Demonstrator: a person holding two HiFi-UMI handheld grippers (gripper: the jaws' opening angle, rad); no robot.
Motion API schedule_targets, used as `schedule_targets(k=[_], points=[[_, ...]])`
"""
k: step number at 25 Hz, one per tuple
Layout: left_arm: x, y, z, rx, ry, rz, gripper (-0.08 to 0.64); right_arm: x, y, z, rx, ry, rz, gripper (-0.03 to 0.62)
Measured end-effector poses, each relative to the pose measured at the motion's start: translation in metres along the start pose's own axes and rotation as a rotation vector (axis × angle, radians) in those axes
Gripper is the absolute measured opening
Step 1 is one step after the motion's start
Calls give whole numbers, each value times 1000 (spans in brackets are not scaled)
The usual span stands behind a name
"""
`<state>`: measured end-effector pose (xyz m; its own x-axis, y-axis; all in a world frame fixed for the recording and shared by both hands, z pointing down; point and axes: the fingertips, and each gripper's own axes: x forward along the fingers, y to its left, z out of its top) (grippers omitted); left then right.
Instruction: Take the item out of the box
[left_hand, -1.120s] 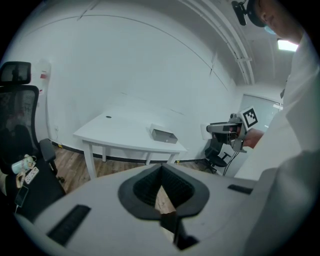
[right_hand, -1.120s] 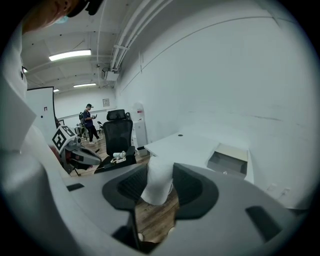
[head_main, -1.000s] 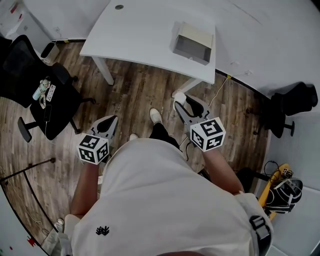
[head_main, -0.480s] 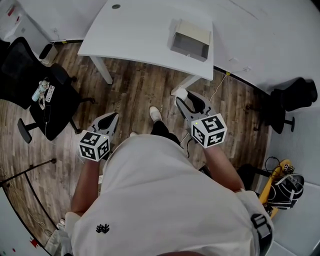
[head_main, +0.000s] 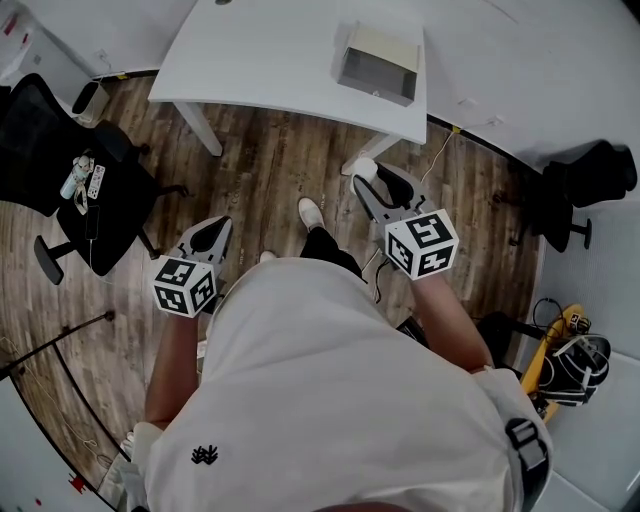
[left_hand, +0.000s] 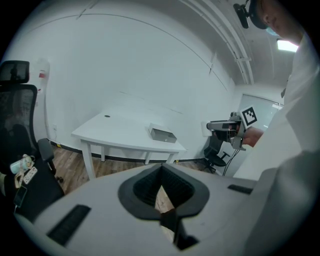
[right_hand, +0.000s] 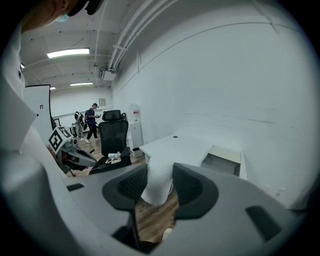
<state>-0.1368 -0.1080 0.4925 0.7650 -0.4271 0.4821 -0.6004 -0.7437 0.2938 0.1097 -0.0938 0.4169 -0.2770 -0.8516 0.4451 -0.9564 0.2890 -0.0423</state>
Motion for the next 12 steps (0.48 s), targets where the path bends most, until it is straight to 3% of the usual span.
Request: schedule_targets(k=[12], points=[[8, 5, -5, -29, 13, 23, 6, 13, -26, -2, 15, 15, -10, 167]])
